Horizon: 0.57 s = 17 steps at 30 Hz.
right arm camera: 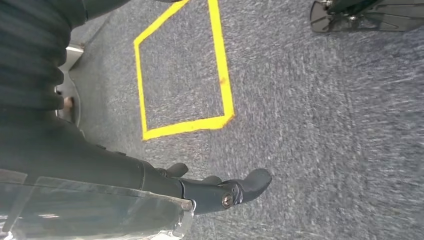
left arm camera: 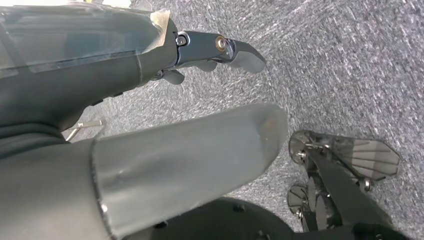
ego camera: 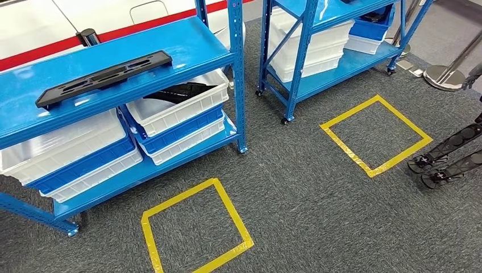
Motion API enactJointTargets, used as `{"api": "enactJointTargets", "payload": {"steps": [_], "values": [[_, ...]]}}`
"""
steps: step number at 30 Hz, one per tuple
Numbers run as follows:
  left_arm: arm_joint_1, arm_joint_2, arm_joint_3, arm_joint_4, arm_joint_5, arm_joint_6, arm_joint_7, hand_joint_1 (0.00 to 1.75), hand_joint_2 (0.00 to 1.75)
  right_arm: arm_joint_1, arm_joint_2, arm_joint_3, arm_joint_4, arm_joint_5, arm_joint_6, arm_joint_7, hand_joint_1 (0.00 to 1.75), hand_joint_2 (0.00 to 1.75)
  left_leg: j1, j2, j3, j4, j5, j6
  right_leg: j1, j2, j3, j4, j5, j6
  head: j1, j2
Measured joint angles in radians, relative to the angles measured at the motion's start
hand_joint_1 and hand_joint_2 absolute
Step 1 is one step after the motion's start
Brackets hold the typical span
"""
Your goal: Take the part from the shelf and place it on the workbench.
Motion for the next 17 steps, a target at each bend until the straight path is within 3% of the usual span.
{"api": "enactJointTargets", "payload": {"steps": [2,3,4,5,8,10,12,14,17], "values": [[0.000,-0.001,0.000,0.000,0.000,0.000,-0.002,0.00,0.00,0.001,0.000,0.000,0.000,0.000,0.000,-0.001,0.00,1.75,0.006,0.015,-0.068,0.130,-0.061,-0.011,0.002,-0.008,0.000,0.000,-0.003,-0.006,-0.002,0.000],[0.000,-0.001,0.000,0.000,0.000,0.000,-0.003,0.00,0.00,0.002,0.000,0.000,0.000,0.000,0.000,-0.001,0.00,1.75,0.008,0.018,-0.096,0.180,-0.075,-0.013,0.004,-0.013,0.001,0.000,-0.004,-0.007,-0.002,0.000],[0.001,-0.002,0.000,0.000,0.000,0.000,-0.003,0.00,0.00,0.002,-0.001,0.000,0.000,0.000,0.000,-0.001,0.00,1.75,0.009,0.020,-0.110,0.197,-0.069,-0.013,0.005,-0.017,0.001,0.000,-0.005,-0.009,-0.002,0.000],[0.002,-0.002,0.000,0.000,0.000,0.000,-0.003,0.00,0.00,0.002,-0.001,0.000,0.000,0.000,0.000,-0.001,0.00,1.75,0.009,0.021,-0.103,0.175,-0.045,-0.010,0.006,-0.021,0.003,0.000,-0.007,-0.009,-0.002,0.000],[0.000,-0.001,-0.001,0.000,-0.004,0.000,-0.004,0.00,0.00,0.000,0.001,0.000,0.000,-0.001,0.000,-0.001,0.00,1.75,0.001,0.046,-0.011,-0.020,0.051,0.014,0.010,-0.031,0.011,-0.002,-0.011,-0.007,-0.001,0.000],[-0.003,0.000,-0.002,0.000,-0.007,0.001,-0.004,0.00,0.00,0.000,0.004,0.000,0.000,-0.002,0.000,0.000,0.00,1.75,-0.010,0.061,0.015,-0.078,0.064,0.027,0.010,-0.038,0.014,-0.004,-0.013,0.000,-0.001,0.000],[-0.004,0.000,-0.003,0.000,-0.007,0.002,-0.004,0.00,0.00,0.000,0.006,0.000,0.000,-0.002,0.000,0.000,0.00,1.75,-0.014,0.051,0.019,-0.087,0.066,0.034,0.011,-0.047,0.018,-0.013,-0.014,0.010,-0.001,0.000],[-0.003,-0.002,-0.004,0.000,-0.007,0.002,-0.004,0.00,0.00,-0.001,0.007,0.000,0.000,-0.002,0.000,0.001,0.00,1.75,-0.009,0.040,0.035,-0.114,0.080,0.043,0.015,-0.039,0.016,0.001,-0.024,0.015,0.000,0.000],[-0.005,-0.005,-0.004,0.000,-0.007,0.002,-0.004,0.00,0.00,-0.001,0.004,0.000,0.000,-0.003,0.000,0.002,0.00,1.75,-0.006,0.024,0.047,-0.135,0.092,0.053,0.016,-0.012,-0.045,0.132,-0.086,0.003,0.004,0.000]]}}
